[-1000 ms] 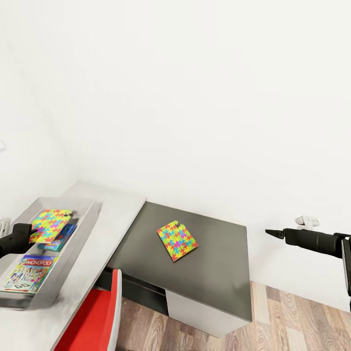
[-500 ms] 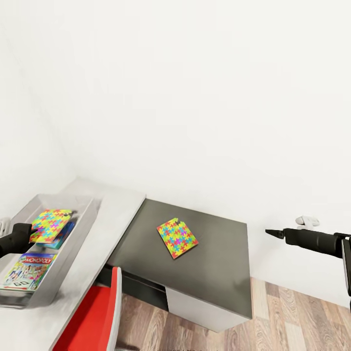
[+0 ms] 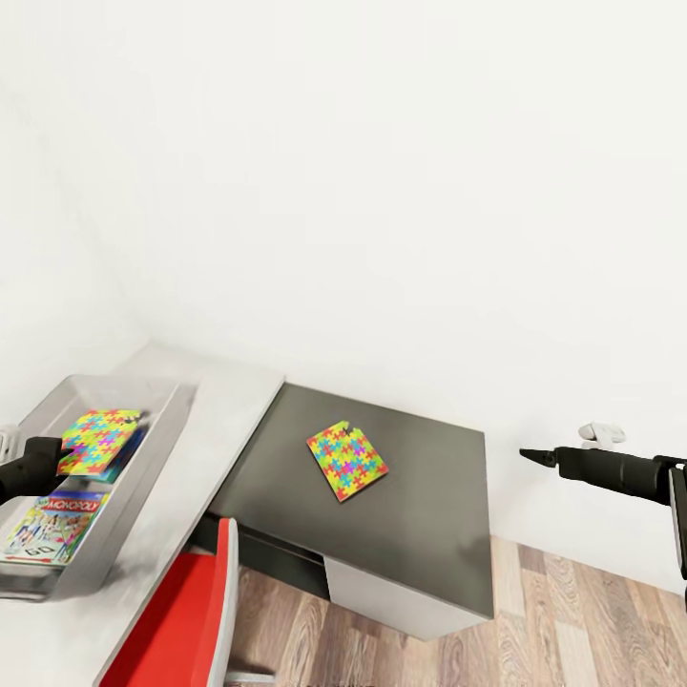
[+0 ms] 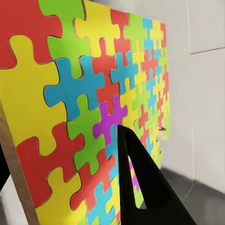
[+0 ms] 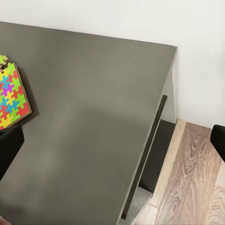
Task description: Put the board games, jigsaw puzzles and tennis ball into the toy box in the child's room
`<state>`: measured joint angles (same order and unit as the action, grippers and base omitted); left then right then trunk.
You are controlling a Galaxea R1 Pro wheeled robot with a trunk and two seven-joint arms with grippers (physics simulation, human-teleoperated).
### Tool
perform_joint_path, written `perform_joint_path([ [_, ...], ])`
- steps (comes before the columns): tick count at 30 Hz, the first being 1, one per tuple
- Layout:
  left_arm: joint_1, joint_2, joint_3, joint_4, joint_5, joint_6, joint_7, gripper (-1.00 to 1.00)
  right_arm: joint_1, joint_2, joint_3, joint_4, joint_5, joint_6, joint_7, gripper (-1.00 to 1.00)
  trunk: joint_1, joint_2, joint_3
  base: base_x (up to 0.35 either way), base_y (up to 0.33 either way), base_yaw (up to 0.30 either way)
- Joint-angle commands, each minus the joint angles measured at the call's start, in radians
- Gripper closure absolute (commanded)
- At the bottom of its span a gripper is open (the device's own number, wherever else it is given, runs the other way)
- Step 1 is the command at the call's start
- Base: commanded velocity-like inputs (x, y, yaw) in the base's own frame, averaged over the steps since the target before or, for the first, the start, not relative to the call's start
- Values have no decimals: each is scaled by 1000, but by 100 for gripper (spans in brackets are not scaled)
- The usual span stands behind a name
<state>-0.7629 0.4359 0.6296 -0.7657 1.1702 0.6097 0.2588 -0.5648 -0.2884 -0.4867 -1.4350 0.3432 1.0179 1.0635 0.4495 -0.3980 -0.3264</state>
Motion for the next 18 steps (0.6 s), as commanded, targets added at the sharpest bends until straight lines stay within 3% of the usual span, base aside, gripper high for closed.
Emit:
perform_joint_path([
  [1,-1,0,2,-1,11,4,9,100,-1,0,-1,-1,10,5,10,-100,1,-2,-4,0,0,0],
  [18,-1,0,3,-1,11,4,10,100,-1,1,-1,-3,9,5,10,-100,1,-2,-19,0,0,0],
])
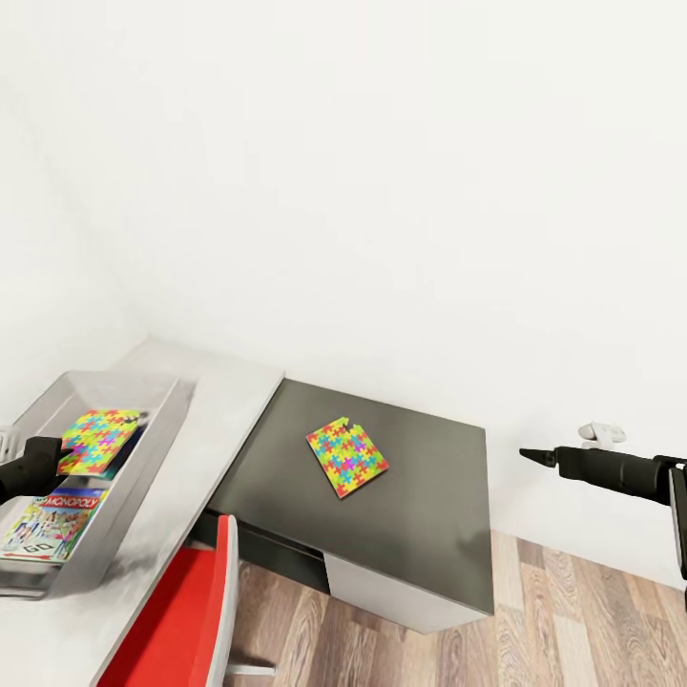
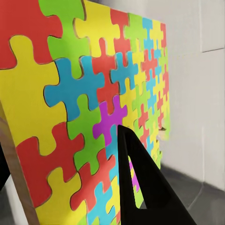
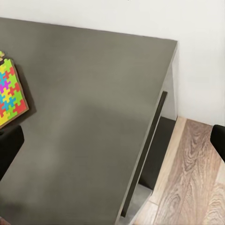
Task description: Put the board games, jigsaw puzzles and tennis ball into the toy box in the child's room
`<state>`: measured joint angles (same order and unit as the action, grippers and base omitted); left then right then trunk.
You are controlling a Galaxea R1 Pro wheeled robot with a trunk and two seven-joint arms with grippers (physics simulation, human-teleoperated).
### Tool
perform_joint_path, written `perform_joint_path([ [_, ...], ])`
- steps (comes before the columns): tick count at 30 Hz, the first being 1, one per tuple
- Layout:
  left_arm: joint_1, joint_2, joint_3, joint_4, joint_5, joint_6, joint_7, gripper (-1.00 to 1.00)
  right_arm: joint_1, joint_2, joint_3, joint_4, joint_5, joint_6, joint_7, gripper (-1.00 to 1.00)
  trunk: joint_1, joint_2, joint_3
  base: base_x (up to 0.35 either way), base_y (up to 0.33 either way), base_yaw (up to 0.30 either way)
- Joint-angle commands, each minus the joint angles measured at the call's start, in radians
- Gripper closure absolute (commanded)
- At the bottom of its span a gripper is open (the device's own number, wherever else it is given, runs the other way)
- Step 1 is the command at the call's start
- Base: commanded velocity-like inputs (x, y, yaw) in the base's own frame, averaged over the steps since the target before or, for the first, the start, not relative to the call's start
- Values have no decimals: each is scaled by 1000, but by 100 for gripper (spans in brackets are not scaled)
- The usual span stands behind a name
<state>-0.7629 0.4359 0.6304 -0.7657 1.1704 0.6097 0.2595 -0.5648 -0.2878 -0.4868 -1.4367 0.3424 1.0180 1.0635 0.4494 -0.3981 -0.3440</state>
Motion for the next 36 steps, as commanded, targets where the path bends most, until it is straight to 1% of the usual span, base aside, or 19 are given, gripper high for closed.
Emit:
perform_joint_path([
  [1,-1,0,3,-1,11,4,9,100,-1,0,-1,-2,10,5,10,-100,1,-2,-2,0,0,0],
  [6,-6,0,3,-1,10,4,11,100,-1,0,-2,-7,10,5,10,-100,1,-2,-3,0,0,0],
  [11,-41,1,2,23,7,4,14,100,10,0,-2,-21,9,6,10,-100,1,-2,-3,0,0,0],
  [12,-41,1,2,23,7,4,14,100,10,0,-2,-21,9,6,10,-100,1,-2,-3,0,0,0],
  [14,-58,2,2,42,-5,3,14,100,15,0,-2,-30,9,6,10,-100,1,-2,-3,0,0,0],
  [16,-73,3,3,59,-24,0,14,100,19,-1,-2,-37,8,6,10,-100,1,-2,-3,0,0,0],
  [17,-73,3,3,59,-24,0,14,100,19,-1,-2,-37,8,6,10,-100,1,-2,-3,0,0,0],
  [21,-92,3,3,78,-56,-7,14,100,24,-1,-3,-45,8,7,10,-100,1,-2,-3,0,0,0],
  [28,-101,3,3,87,-71,-10,14,100,26,-1,-3,-48,7,7,10,-100,1,-2,-3,0,0,0],
  [36,-104,3,3,90,-76,-11,14,100,28,-1,-3,-50,6,7,10,-100,1,-2,-3,0,0,0],
])
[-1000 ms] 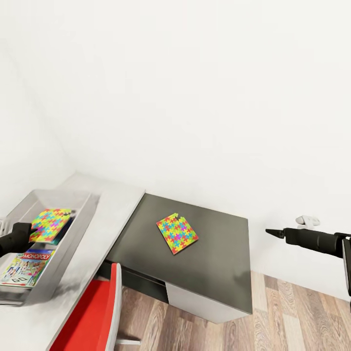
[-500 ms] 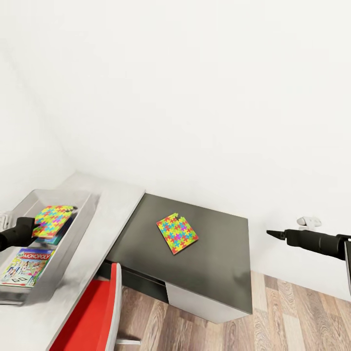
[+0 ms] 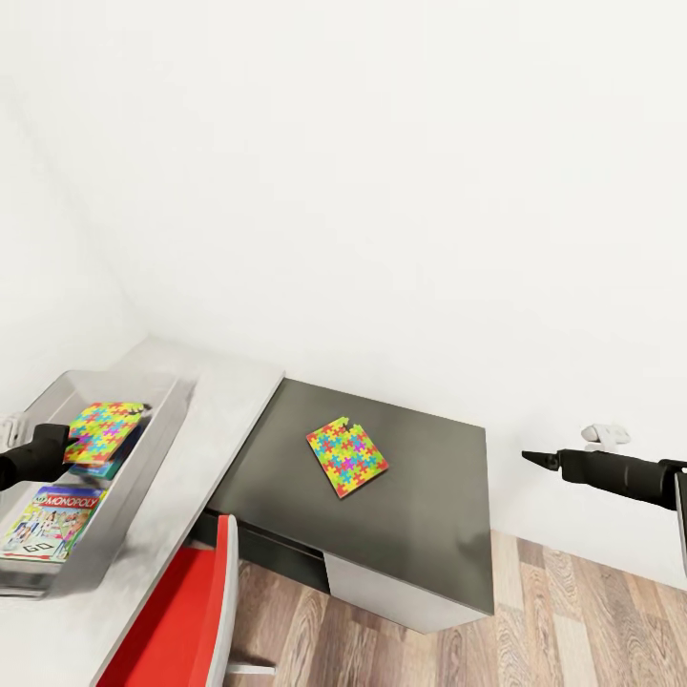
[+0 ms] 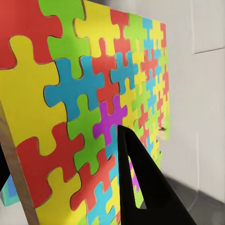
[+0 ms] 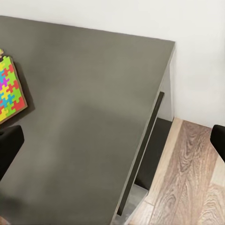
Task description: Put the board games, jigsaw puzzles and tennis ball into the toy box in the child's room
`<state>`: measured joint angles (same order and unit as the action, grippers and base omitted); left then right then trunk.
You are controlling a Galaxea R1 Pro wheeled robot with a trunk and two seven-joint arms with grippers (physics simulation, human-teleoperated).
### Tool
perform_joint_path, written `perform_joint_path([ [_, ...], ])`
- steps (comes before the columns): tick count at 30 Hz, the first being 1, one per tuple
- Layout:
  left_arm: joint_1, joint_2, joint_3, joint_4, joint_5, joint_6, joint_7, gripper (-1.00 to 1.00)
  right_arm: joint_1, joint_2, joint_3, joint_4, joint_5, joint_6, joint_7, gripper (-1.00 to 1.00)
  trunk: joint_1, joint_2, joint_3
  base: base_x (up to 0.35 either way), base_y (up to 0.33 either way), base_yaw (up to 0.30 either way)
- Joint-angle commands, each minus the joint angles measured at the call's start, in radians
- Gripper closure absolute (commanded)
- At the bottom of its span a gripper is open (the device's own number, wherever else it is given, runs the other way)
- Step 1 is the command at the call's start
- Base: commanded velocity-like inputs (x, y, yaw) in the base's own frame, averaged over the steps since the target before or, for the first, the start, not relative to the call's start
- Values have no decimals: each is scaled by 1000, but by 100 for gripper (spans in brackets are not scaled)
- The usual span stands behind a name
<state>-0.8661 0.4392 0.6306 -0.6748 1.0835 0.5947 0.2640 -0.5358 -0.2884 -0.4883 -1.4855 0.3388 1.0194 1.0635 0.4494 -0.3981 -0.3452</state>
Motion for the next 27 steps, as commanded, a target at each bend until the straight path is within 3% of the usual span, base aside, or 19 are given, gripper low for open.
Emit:
perform_joint_path([
  [1,-1,0,2,-1,10,4,9,100,-1,0,-1,-1,10,5,10,-100,1,-2,-2,0,0,0],
  [6,-2,0,2,-1,8,4,10,100,-1,0,-1,-1,9,5,10,-100,1,-2,-2,0,0,0],
  [7,-2,0,2,0,8,4,10,-100,-1,0,-1,-1,9,5,10,-100,1,-2,-2,0,0,0],
  [27,-1,4,4,-1,10,15,9,-100,0,-1,-1,-1,8,5,10,-100,1,-2,-2,0,0,0],
])
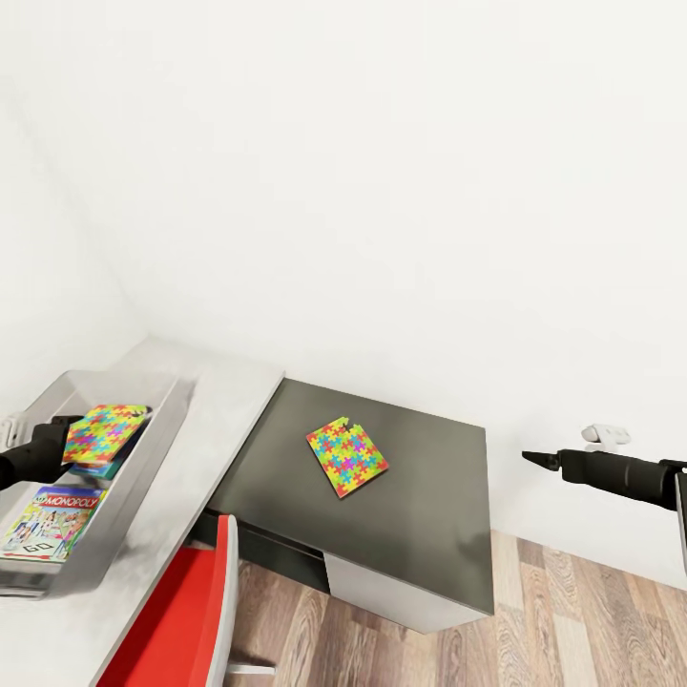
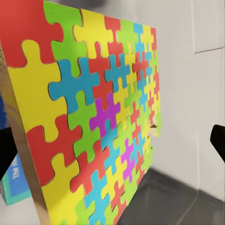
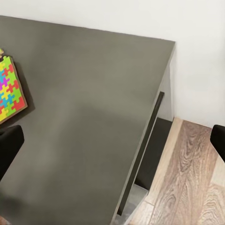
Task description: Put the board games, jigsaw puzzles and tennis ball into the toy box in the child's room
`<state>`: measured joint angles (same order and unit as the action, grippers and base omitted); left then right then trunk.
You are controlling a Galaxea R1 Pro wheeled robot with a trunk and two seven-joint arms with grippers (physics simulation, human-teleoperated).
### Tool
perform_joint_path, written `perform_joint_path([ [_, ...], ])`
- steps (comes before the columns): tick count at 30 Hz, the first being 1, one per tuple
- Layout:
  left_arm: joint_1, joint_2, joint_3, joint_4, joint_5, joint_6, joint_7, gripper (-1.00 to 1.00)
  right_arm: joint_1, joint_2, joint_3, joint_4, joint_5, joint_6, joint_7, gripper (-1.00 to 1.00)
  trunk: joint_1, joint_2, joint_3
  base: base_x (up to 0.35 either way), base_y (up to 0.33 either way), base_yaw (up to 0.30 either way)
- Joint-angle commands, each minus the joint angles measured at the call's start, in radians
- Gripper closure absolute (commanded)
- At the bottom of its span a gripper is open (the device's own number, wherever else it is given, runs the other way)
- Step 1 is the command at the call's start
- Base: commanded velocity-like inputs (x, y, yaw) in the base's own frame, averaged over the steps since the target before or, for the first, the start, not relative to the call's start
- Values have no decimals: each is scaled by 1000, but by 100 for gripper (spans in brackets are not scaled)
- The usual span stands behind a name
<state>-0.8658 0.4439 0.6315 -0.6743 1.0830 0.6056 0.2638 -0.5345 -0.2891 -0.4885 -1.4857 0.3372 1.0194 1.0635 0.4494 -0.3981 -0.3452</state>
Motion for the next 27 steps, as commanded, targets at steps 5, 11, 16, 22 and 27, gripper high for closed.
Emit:
perform_joint_path([
  [5,-1,1,3,-8,15,10,10,-100,-2,0,-1,-1,10,5,10,-100,1,-2,-2,0,0,0],
  [11,-1,2,8,-24,24,49,42,-100,-1,0,-2,-1,9,5,10,-100,1,-2,-2,0,0,0],
  [16,2,0,14,-73,30,114,68,-100,-1,-1,-3,-1,9,6,10,-100,1,-2,-2,0,0,0],
  [22,28,-5,34,-191,91,201,107,-100,-2,-2,-4,-1,8,6,10,-100,1,-2,-2,0,0,0],
  [27,69,-8,41,-309,206,242,186,-100,-2,-3,-5,-1,7,7,10,-100,1,-2,-2,0,0,0],
])
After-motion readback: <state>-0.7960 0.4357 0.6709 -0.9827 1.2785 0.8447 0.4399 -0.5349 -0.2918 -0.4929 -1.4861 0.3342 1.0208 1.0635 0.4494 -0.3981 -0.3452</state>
